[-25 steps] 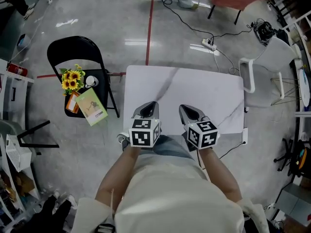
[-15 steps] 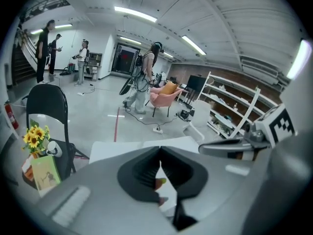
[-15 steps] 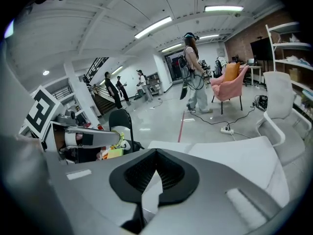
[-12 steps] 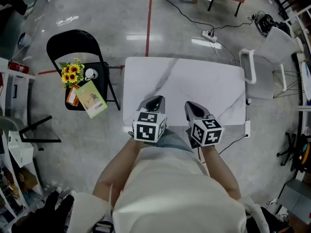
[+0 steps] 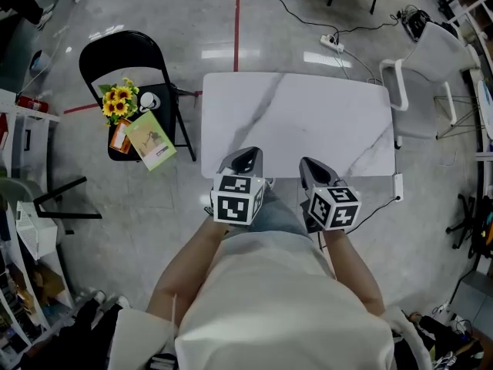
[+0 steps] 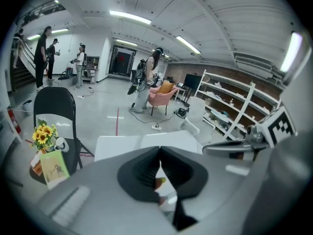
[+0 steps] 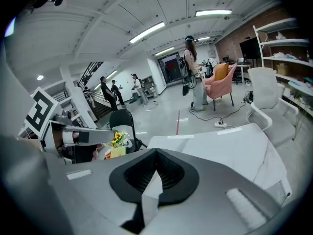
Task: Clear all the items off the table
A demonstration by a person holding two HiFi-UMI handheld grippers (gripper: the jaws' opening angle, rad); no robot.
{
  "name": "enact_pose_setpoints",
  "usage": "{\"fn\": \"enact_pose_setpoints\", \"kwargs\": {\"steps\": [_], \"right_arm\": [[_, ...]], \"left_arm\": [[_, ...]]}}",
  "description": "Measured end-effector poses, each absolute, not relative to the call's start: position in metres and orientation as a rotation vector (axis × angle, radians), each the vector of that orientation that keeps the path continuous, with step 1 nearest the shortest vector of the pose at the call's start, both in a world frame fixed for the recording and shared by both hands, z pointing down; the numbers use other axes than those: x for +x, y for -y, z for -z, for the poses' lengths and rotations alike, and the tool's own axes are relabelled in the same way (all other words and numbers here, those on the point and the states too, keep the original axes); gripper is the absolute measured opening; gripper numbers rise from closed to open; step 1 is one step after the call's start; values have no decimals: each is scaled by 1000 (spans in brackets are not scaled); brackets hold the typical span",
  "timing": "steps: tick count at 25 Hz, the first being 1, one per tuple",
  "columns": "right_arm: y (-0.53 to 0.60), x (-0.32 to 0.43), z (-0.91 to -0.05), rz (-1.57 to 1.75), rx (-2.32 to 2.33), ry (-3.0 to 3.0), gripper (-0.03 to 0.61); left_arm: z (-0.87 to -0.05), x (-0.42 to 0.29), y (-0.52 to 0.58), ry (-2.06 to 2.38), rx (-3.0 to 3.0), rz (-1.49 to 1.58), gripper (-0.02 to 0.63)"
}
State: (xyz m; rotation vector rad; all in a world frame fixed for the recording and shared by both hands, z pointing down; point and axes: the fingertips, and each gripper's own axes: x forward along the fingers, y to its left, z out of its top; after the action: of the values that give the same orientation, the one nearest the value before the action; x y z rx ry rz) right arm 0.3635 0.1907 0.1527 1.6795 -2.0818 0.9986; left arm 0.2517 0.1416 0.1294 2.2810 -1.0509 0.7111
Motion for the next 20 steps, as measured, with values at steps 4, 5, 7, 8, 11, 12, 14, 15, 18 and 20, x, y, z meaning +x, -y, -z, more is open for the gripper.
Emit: {"fn": "enact_pose_setpoints", "kwargs": {"steps": [4,5,7,8,11,12,14,15,18,20], "right_arm": [[-224,353,-150,-983,1714,2080,-2],[-233,351,-150,-978,1723,2076,-2],[-251,346,-149,-969,1733,2070,-2],[-259,344,-148,-963,1733,2070,-2],[-280,339,-144,-933,1729,2077,-2],[-287,338,-142,-926,1733,2080,-2],[-300,336,-139,-919,1749,2084,-2],[-307,335,-138,-917,1758,2087,-2],[-325,330,-132,-912,1772,2097,-2],[-334,326,-129,-909,1771,2104,-2]], "left_arm": [[-131,239,-178,1047,2294,-713,11],[-131,236,-186,1050,2297,-712,11],[-130,230,-202,1061,2300,-709,11],[-129,227,-209,1066,2300,-705,11],[-126,222,-230,1077,2303,-688,11],[-126,220,-237,1079,2306,-685,11],[-124,217,-251,1079,2314,-681,11],[-123,215,-259,1079,2318,-679,11],[-119,210,-282,1075,2325,-673,11],[-116,209,-294,1069,2329,-670,11]]}}
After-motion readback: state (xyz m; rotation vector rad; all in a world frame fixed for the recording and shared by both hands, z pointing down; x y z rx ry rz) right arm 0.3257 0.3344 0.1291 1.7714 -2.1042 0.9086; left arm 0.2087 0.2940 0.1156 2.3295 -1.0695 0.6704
